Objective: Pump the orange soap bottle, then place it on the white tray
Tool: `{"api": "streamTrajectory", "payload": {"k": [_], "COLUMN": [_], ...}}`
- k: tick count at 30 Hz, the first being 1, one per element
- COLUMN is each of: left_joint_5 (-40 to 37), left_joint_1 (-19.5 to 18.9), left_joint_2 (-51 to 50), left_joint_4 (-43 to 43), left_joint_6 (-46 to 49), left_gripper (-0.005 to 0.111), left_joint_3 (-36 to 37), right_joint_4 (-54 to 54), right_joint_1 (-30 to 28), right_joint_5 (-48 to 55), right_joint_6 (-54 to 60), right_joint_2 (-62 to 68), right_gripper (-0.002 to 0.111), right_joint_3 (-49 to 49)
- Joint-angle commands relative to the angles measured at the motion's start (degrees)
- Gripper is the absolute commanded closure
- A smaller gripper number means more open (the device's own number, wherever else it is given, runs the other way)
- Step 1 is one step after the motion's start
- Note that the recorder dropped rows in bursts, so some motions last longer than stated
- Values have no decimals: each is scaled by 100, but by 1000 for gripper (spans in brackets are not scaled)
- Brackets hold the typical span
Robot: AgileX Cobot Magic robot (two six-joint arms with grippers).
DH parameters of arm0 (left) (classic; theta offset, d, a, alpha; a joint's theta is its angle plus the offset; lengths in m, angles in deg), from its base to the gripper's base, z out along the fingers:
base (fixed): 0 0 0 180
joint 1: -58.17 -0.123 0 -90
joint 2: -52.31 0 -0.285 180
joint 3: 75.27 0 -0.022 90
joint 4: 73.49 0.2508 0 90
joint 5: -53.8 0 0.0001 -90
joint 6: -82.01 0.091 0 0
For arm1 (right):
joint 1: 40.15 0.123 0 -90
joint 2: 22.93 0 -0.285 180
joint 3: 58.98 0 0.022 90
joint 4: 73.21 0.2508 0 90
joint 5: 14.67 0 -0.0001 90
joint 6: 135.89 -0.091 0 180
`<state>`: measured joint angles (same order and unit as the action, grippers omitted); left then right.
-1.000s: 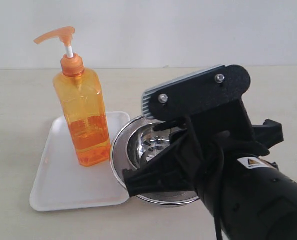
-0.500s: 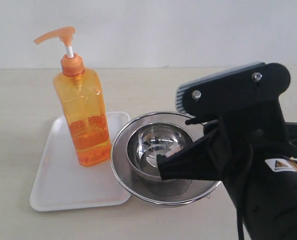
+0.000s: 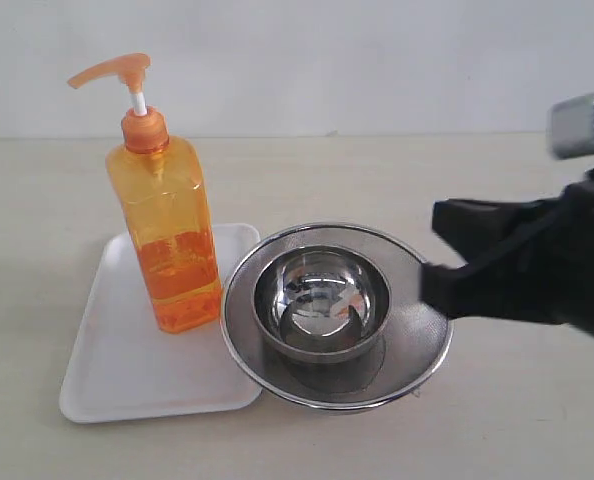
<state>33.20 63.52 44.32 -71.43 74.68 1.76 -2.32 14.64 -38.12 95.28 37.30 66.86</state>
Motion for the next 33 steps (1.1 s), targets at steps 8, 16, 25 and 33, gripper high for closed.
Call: {"api": "streamTrajectory", "payload": {"k": [8,16,25,33], "left_joint_5": [4,4,4,4], "left_joint_1": [-16,-16,-16,-16], "left_joint_2": [20,20,20,20], "left_joint_4": [29,29,29,29], "left_joint_6": [-27,-27,-27,-27], "left_gripper": [102,102,102,102], "left_joint_3": [19,19,19,19], "right_joint_4": [-1112,-1126,-1198,-5269], "right_joint_1": [-3952,-4686,-4686,-4686], "right_joint_5": [2792,3017,2973,2674], "right_joint_6": [-672,-565,-209,-3695], "right_joint_2": [-3175,-4493,-4595,-4664], "right_gripper": [107,107,107,107], "right_joint_3": [-1214,-1833,-1873,-2306]}}
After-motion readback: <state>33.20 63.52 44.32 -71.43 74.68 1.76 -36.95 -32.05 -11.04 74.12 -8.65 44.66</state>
